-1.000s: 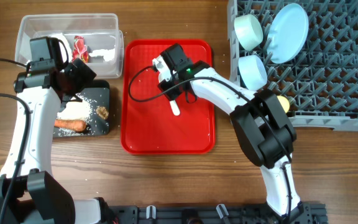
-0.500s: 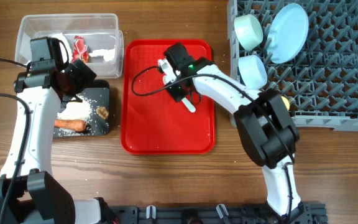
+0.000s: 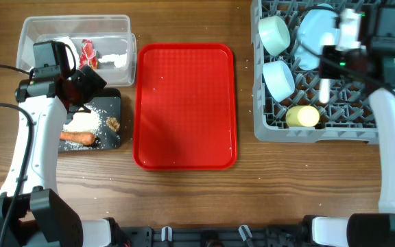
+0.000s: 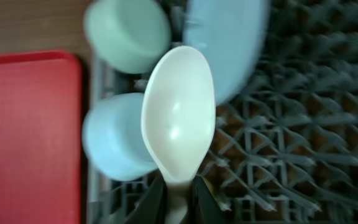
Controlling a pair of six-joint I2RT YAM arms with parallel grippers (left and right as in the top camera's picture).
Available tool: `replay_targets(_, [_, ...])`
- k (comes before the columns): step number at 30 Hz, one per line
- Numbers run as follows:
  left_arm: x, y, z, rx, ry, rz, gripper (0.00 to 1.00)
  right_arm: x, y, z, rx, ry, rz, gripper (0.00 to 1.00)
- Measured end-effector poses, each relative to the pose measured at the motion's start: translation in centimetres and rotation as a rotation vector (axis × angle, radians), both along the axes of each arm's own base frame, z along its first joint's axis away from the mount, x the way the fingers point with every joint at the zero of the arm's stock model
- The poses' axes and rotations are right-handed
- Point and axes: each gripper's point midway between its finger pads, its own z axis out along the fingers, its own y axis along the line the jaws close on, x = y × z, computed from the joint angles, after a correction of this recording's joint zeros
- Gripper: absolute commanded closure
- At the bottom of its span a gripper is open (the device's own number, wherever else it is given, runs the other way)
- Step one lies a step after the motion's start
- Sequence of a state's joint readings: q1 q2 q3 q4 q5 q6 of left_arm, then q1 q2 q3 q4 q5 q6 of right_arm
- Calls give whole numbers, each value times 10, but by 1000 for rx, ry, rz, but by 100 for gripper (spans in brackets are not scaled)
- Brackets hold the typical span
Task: Sort waste into correct bins and load items into the dishwasher rack
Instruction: 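Carry the white spoon right over the dish rack, then insert the spoon upright into the rack and release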
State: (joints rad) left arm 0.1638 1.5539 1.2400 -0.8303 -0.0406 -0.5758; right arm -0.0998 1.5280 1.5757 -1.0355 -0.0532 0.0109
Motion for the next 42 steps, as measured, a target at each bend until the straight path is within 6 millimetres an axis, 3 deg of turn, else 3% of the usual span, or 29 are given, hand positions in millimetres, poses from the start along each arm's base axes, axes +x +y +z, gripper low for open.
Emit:
replay_targets(2, [0,0,0,-2,0,3,0,-4,-16,-16,10,34,-43,96])
replay_targets(6, [0,0,0,-2,0,3,0,-6,-24,-67,7,145,-83,96])
replay_targets(9, [0,0,0,-3,0,6,0,-10,-43,-102,-16,240,-156,96])
replay_targets(12, [0,0,0,-2,-1,6,0,-7,-61,-119,-33,271,-187,96])
replay_targets(14, [0,0,0,-3,0,6,0,-8,-67,-129,-48,300,-174,81])
replay_targets(15, [0,0,0,-2,0,5,0,-7,-67,-132,-55,305,-159,66])
replay_targets(17, [0,0,0,-3,0,5,0,-5,-68,-132,-76,299,-125,46])
replay_targets(18, [0,0,0,-3,0,6,0,-3,-69,-131,-86,289,-109,30])
replay_targets(23, [0,0,0,-3,0,6,0,1,-69,-130,-95,275,-94,27])
replay_targets(25, [0,0,0,-3,0,6,0,0,-66,-128,-78,275,-92,18])
replay_targets(26, [0,0,0,-3,0,6,0,0,-64,-124,-70,263,-87,4])
replay_targets(29, [0,0,0,-3,0,6,0,-7,-8,-44,59,35,68,0])
replay_targets(31, [0,0,0,-3,0,6,0,-27,51,23,139,-157,248,0])
replay_targets(33, [0,0,0,-3,0,6,0,-51,98,59,224,-247,372,0])
replay_targets(34, [0,0,0,-3,0,6,0,-60,118,66,289,-248,401,0])
replay_targets(35, [0,0,0,-3,0,6,0,-62,125,66,323,-234,395,0])
replay_targets(39, [0,0,0,-3,0,6,0,-71,130,55,411,-141,318,0])
replay_targets(42, [0,0,0,-3,0,5,0,-64,128,59,393,-175,318,0])
